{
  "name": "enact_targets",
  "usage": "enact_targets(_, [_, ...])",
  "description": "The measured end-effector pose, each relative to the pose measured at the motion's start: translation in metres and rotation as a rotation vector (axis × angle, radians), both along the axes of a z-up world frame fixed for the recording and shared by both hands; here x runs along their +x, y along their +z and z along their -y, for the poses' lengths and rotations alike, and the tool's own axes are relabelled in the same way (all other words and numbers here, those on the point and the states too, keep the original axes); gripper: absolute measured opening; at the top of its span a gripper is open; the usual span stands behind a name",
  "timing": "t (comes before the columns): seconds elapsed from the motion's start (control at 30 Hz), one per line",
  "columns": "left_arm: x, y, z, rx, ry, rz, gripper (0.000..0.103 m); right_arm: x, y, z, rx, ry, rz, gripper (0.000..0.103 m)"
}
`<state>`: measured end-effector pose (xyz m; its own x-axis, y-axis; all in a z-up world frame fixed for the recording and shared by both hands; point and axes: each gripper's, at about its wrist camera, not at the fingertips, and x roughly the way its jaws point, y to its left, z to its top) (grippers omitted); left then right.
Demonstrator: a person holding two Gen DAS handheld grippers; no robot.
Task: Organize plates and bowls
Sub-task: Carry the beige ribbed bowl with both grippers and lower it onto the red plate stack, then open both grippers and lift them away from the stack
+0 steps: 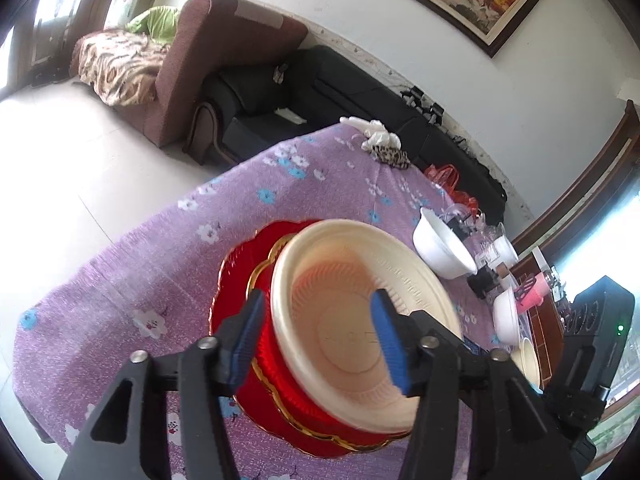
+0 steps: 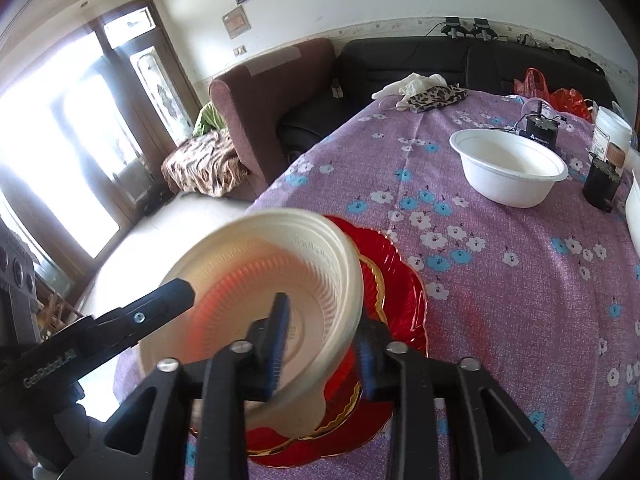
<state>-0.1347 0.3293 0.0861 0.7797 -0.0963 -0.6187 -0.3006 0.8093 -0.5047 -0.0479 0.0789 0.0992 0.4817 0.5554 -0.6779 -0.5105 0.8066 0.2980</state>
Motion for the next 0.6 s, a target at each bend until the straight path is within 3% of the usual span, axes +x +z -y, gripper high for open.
enact_targets(0.1, [-0.009,0.010,-0.001,0.014,0.027,0.036,0.067,-0.001,0.006,0.006,0.018,-0.012,0.011,0.040])
enact_targets(0.37, [-0.027,0.027,0.002,0.050,0.061,0.077,0.069,-0.015,0.020,0.030,0.054,-0.052,0.052,0.043])
enact_targets(0.5, [-0.035,0.039,0.019,0.145,0.067,0.090,0.070,-0.026,0.026,0.054,0.097,-0.087,0.067,0.045])
enact_targets(0.6, [-0.040,0.050,0.040,0.248,0.068,0.106,0.078,-0.034,0.028,0.072,0.118,-0.115,0.079,0.052])
